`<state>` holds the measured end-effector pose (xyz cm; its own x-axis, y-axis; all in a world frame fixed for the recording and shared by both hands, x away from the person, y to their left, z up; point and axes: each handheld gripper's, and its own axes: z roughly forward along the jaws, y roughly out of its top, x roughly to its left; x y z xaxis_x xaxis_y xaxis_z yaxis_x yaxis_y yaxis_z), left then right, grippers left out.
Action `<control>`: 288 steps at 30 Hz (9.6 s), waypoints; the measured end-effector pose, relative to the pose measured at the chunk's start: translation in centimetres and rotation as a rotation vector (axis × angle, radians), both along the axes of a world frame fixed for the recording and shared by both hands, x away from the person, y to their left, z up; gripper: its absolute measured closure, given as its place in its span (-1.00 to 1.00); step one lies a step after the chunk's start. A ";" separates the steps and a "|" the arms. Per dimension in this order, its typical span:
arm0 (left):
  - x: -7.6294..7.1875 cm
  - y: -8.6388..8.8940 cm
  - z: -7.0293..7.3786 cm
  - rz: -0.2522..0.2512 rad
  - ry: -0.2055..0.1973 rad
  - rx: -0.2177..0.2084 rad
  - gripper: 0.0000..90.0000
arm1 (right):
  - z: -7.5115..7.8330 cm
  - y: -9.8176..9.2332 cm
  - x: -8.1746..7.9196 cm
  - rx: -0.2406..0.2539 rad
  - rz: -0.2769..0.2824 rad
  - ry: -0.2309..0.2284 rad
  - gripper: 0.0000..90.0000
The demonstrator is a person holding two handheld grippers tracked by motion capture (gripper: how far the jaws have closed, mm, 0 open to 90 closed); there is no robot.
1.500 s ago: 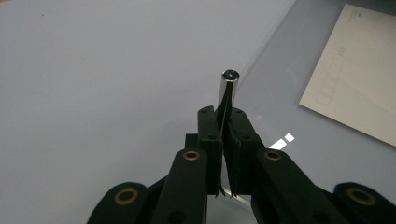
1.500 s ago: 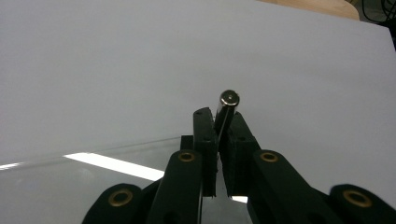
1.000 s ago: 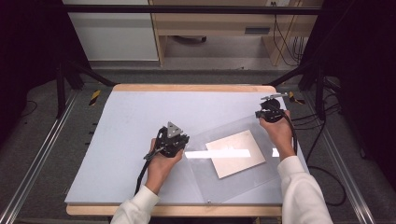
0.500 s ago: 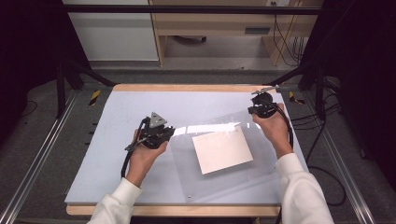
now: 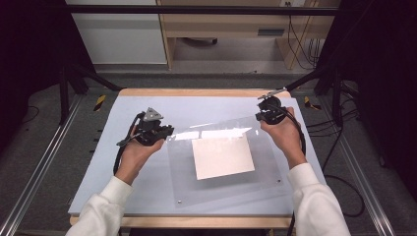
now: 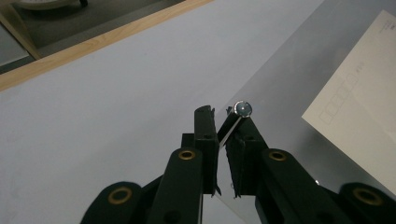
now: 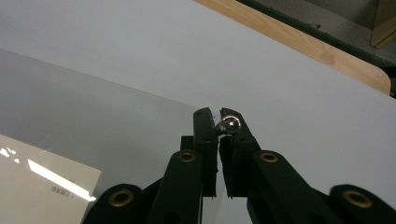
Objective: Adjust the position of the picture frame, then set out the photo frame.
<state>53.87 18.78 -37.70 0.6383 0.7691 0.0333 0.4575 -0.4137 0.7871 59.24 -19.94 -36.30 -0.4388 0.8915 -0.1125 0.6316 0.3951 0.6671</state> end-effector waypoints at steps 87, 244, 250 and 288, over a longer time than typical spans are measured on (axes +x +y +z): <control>4.2 2.2 -5.8 0.004 0.127 0.094 0.87 | -6.9 2.3 -1.6 -0.014 0.063 0.112 0.90; 5.8 2.6 -5.1 0.081 0.142 -0.017 0.90 | -4.4 -0.1 -2.6 0.117 0.104 -0.080 0.42; 6.1 2.6 -5.2 0.079 0.154 -0.025 0.90 | -3.4 -1.3 -6.1 0.095 0.118 -0.161 0.11; 6.8 2.5 -5.3 0.072 0.191 -0.008 0.89 | -10.5 -3.9 -23.8 -0.093 0.292 -0.195 -0.46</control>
<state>60.64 21.25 -42.97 0.5758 0.8126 -0.0896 0.6270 -0.3686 0.6863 35.43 -23.84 -46.80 -0.6355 0.7141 -0.2936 0.3481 0.6044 0.7166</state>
